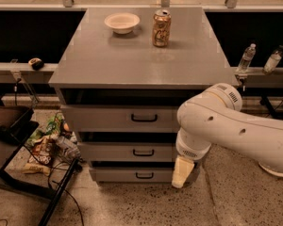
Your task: Open middle drawer
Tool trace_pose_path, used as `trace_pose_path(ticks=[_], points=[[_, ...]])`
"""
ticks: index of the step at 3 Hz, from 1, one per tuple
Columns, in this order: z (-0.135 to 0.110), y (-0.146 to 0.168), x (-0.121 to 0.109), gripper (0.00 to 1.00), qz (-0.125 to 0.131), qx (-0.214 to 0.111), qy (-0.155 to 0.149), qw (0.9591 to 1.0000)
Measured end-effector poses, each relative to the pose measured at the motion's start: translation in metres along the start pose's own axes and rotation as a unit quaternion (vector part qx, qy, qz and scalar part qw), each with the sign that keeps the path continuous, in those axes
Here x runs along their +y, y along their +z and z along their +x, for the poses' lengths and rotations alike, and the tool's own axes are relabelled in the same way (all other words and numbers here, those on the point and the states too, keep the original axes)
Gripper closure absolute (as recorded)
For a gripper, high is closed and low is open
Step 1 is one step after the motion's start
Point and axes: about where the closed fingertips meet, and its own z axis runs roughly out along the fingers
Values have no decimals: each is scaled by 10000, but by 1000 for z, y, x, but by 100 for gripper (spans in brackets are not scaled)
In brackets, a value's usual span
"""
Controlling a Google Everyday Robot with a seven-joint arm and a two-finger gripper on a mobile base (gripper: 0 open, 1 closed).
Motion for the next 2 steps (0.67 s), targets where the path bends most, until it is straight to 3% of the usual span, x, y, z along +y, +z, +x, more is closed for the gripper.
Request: trace_pose_path(ticks=[1, 2], points=[[-4, 2, 2, 0, 20, 83, -97, 9999], [-10, 41, 9, 0, -181, 180, -125, 9996]])
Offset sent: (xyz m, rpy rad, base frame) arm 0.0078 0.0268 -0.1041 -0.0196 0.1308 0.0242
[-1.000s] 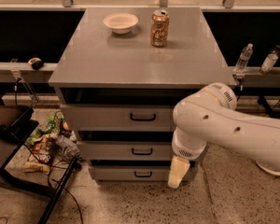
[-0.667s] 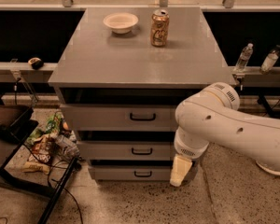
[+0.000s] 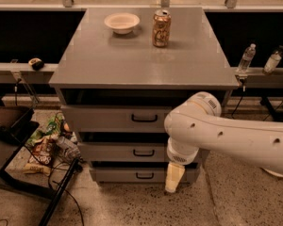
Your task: Open middle drawer
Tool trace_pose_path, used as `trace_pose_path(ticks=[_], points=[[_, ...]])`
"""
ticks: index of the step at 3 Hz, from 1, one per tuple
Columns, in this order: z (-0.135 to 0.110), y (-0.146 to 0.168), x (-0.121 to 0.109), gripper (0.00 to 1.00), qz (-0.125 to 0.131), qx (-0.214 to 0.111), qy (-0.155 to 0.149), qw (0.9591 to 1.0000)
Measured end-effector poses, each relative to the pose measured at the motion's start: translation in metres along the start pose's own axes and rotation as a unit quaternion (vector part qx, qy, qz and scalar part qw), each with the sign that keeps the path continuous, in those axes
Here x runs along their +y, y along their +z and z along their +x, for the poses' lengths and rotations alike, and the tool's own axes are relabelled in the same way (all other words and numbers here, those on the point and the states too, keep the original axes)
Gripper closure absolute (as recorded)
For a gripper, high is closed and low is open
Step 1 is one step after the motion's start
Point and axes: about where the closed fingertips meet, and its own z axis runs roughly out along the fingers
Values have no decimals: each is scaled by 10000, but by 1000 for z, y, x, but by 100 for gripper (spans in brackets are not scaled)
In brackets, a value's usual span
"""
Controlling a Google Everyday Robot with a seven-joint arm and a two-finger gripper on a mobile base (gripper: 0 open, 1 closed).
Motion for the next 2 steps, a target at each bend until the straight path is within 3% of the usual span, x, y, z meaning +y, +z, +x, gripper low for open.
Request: trace_pose_path(ticks=[1, 2], points=[[4, 82, -3, 0, -200, 29, -182, 9996], [2, 128, -18, 0, -161, -151, -420, 9989]])
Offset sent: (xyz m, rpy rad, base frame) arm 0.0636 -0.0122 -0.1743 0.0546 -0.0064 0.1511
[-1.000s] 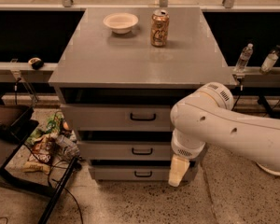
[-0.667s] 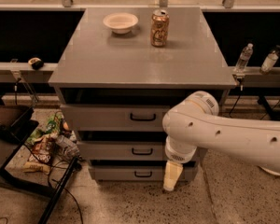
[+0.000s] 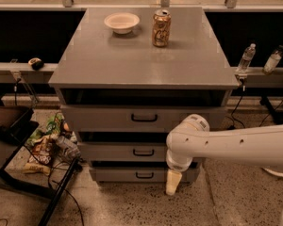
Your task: Open middle drawer
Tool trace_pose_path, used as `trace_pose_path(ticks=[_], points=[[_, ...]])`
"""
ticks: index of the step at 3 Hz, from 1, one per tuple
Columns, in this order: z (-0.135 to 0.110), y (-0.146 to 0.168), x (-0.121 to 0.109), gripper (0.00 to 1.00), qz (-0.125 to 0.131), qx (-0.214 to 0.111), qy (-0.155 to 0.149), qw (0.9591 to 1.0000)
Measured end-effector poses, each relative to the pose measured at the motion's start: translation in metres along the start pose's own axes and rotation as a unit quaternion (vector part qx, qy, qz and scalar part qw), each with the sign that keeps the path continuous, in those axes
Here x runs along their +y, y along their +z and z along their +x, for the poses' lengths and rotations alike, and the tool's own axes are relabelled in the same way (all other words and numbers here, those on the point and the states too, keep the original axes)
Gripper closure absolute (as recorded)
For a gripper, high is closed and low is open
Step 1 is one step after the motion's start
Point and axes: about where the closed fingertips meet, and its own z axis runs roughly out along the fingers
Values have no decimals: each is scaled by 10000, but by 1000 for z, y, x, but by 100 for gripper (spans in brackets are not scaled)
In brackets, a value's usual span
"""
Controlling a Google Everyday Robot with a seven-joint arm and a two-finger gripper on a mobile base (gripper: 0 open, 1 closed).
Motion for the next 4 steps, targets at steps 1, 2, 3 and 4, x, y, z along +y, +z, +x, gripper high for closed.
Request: trace_pose_path(ticks=[1, 2, 3, 4], points=[[-6, 34, -31, 0, 248, -232, -408, 9986], [-12, 65, -63, 0, 451, -325, -738, 9957], [-14, 77, -80, 0, 547, -299, -859, 9944], [-14, 95, -83, 19, 488, -68, -886, 9948]])
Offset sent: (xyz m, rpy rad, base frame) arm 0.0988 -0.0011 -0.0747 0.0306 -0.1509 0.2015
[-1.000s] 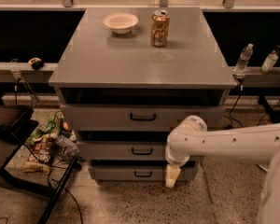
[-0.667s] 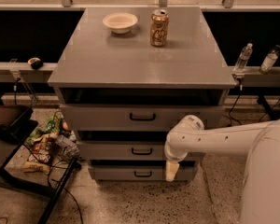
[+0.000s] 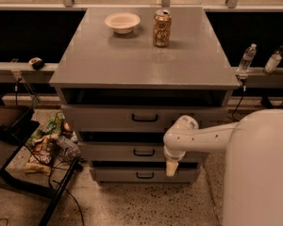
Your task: Open middle drawer
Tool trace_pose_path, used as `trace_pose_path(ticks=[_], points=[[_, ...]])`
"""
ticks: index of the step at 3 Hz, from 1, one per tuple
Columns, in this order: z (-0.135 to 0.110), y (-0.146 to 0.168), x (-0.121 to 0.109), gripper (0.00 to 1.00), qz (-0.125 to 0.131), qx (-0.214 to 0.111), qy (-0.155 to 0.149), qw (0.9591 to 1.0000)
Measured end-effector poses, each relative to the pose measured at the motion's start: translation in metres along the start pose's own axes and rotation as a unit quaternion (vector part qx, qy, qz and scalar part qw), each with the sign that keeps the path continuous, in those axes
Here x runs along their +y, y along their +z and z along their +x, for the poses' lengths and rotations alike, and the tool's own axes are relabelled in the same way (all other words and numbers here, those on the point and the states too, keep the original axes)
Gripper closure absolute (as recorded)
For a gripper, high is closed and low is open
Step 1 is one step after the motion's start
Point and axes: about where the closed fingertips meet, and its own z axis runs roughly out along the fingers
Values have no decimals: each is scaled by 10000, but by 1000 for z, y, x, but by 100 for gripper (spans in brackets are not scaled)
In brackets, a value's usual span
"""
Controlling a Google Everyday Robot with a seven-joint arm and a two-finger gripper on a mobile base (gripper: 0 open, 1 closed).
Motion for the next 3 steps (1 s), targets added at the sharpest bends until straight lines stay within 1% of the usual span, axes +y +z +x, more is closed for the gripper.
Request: trace_pose_path(ticks=[1, 2, 3], points=[[14, -1, 13, 42, -203, 334, 156, 9991], [18, -8, 19, 65, -286, 428, 273, 9983], [18, -15, 17, 89, -286, 428, 273, 9983]])
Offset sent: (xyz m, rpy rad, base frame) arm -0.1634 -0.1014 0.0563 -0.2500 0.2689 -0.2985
